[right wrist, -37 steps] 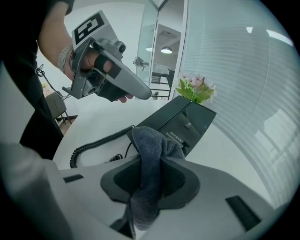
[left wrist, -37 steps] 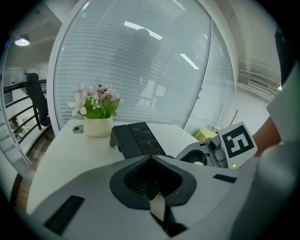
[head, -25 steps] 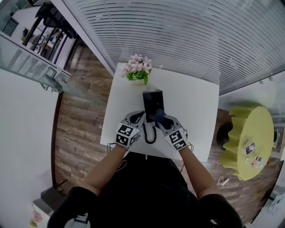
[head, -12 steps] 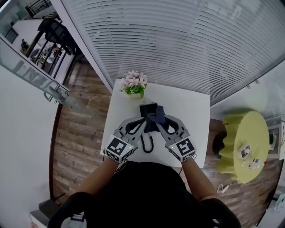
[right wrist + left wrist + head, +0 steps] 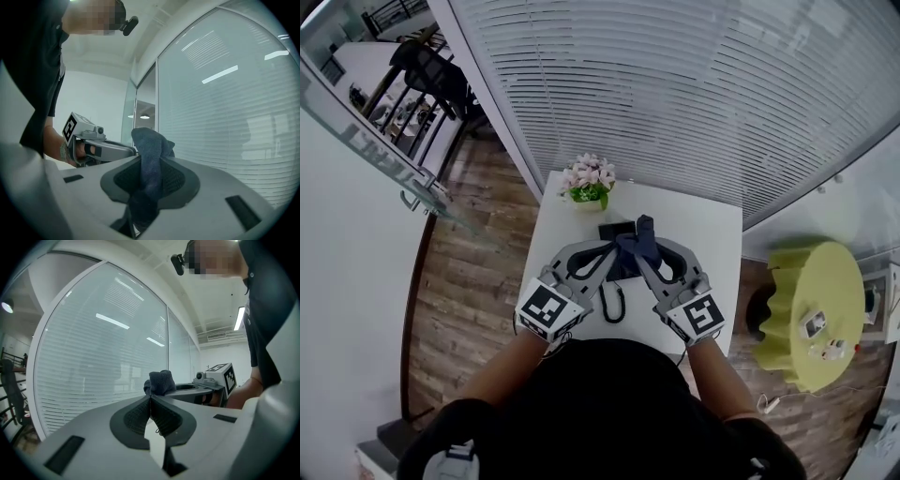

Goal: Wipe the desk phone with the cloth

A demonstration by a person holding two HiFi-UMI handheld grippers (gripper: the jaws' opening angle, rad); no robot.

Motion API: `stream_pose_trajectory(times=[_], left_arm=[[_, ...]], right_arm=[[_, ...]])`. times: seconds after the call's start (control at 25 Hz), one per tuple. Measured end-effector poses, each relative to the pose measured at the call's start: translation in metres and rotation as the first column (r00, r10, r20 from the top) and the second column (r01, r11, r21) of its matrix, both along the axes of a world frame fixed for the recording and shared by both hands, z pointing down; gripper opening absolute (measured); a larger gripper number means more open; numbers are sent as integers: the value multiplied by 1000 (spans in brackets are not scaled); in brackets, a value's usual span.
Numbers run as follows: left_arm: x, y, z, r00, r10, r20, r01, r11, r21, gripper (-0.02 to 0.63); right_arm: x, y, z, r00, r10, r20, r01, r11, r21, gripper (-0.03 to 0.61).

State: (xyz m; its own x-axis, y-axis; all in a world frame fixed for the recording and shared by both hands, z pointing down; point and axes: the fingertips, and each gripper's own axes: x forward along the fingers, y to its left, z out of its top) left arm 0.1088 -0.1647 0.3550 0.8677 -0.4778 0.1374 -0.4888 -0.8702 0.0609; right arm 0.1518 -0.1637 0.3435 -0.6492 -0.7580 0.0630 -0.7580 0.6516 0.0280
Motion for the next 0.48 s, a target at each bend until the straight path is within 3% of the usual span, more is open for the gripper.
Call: stream_pose_trajectory(times=[0.48], left_arm=[[-10, -1, -7, 999, -33, 1, 32, 999, 21, 11]], right_arm=[[-8, 2, -7, 1000, -10, 8, 10, 1000, 23, 109]])
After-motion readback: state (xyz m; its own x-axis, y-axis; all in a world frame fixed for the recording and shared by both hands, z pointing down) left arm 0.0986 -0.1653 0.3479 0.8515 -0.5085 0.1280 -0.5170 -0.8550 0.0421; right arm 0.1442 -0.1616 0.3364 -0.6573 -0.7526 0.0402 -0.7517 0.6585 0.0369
